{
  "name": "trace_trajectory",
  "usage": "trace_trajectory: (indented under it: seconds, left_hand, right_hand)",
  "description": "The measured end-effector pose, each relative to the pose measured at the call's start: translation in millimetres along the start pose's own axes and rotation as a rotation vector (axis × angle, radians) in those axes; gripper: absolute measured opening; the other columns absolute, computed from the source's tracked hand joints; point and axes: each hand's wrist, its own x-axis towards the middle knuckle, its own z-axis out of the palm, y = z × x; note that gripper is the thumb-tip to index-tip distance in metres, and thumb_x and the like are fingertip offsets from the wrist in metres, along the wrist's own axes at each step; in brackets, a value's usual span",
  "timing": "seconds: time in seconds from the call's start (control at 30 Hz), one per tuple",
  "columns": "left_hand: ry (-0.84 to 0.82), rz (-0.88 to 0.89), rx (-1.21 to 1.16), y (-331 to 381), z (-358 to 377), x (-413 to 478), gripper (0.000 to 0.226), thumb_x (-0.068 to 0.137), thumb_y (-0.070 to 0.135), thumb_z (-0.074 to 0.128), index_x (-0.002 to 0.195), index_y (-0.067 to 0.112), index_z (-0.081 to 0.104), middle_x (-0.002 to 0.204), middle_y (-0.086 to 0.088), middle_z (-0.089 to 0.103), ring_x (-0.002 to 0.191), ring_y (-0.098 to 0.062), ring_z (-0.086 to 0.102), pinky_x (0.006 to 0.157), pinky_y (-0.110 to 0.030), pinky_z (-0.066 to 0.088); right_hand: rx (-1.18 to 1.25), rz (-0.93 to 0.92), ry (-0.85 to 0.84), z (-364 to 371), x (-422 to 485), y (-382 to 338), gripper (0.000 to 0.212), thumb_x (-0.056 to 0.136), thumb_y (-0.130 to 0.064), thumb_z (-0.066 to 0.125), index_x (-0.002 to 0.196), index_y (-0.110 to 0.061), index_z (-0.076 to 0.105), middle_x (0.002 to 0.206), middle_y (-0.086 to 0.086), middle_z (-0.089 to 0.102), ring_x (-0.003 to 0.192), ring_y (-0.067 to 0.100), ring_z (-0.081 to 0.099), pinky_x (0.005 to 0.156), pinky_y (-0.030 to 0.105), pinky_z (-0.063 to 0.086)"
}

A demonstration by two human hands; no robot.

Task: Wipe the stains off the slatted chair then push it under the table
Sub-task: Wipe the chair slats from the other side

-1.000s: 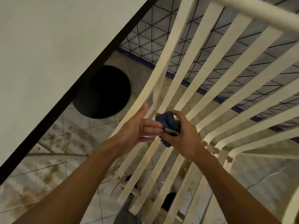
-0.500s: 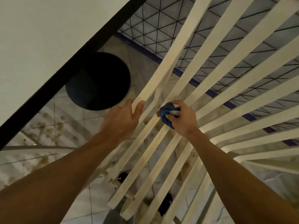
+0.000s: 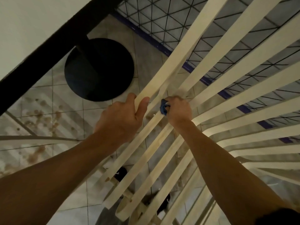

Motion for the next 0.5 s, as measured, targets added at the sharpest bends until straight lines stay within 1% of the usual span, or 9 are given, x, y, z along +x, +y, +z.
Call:
trace_trajectory:
  seconds: [0.1,0.17,0.2,0.27,0.3,0.37,0.43,0.5]
  left_hand:
    - [-0.003,-0.013,0.011,2.0,-2.3,-0.8,0.050,0.088,0.068,0.007,0.098,0.029,0.036,0.063,0.004,0.055,0.054,-0.012,0.059,0.057,-0.038,0.057]
    - [-0.013,-0.026,0.035,2.6,-2.9,-0.4,0.051,0.086,0.069,0.006,0.099,0.029,0.034,0.065,0.003,0.056,0.055,-0.012,0.060,0.058,-0.037,0.058]
    - [-0.012,-0.026,0.045,3.1,-3.1,0.1,0.051,0.086,0.069,0.005,0.100,0.029,0.033,0.066,0.002,0.056,0.055,-0.013,0.060,0.058,-0.037,0.058]
    - [-0.016,-0.028,0.052,3.2,-3.8,0.5,0.054,0.086,0.068,0.005,0.101,0.027,0.035,0.065,0.002,0.056,0.054,-0.012,0.060,0.056,-0.035,0.057]
    - [-0.017,-0.025,0.049,2.7,-3.6,0.6,0.055,0.086,0.068,0.005,0.101,0.026,0.036,0.064,0.002,0.055,0.053,-0.012,0.059,0.055,-0.035,0.057]
    - [-0.011,-0.016,0.046,2.7,-4.0,0.1,0.051,0.088,0.067,0.006,0.100,0.027,0.035,0.065,0.002,0.056,0.054,-0.013,0.060,0.057,-0.037,0.057]
    - [-0.007,-0.010,0.052,3.1,-3.6,-0.2,0.048,0.088,0.067,0.006,0.098,0.028,0.032,0.067,0.001,0.056,0.057,-0.015,0.060,0.059,-0.038,0.057]
    - [-0.012,-0.010,0.060,3.9,-3.9,1.0,0.050,0.086,0.067,0.005,0.099,0.028,0.032,0.067,0.002,0.055,0.057,-0.014,0.059,0.059,-0.037,0.057]
  right_hand:
    - [0.073,-0.023,-0.012,4.3,-1.0,2.5,0.042,0.082,0.000,0.061,0.115,-0.024,0.069,0.109,0.005,0.065,0.098,0.028,0.062,0.072,0.029,0.046]
    - [0.100,-0.103,-0.064,6.6,-5.2,1.8,0.039,0.086,-0.002,0.060,0.117,-0.022,0.069,0.110,0.004,0.063,0.097,0.022,0.060,0.073,0.026,0.042]
    - [0.101,-0.158,-0.092,7.1,-6.7,1.9,0.037,0.086,-0.003,0.059,0.117,-0.022,0.069,0.109,0.004,0.063,0.096,0.020,0.059,0.074,0.027,0.044]
    - [0.050,-0.222,-0.116,4.7,-6.0,4.2,0.037,0.088,-0.006,0.058,0.120,-0.021,0.067,0.111,0.007,0.064,0.100,0.026,0.061,0.077,0.034,0.050]
    - [-0.015,-0.224,-0.115,1.2,-3.5,6.8,0.037,0.091,-0.009,0.057,0.125,-0.022,0.064,0.114,0.008,0.063,0.104,0.029,0.060,0.081,0.037,0.052]
    - [-0.135,-0.194,-0.080,-4.7,2.0,11.5,0.039,0.093,-0.013,0.057,0.131,-0.023,0.060,0.119,0.008,0.061,0.107,0.031,0.057,0.083,0.039,0.051]
    - [-0.180,-0.172,-0.032,-4.7,-0.3,9.2,0.040,0.094,-0.012,0.058,0.131,-0.024,0.059,0.120,0.006,0.058,0.108,0.030,0.056,0.082,0.037,0.050]
    - [-0.146,-0.134,0.000,-1.4,-5.1,2.1,0.040,0.093,-0.009,0.058,0.130,-0.024,0.062,0.120,0.006,0.056,0.109,0.029,0.054,0.081,0.036,0.049]
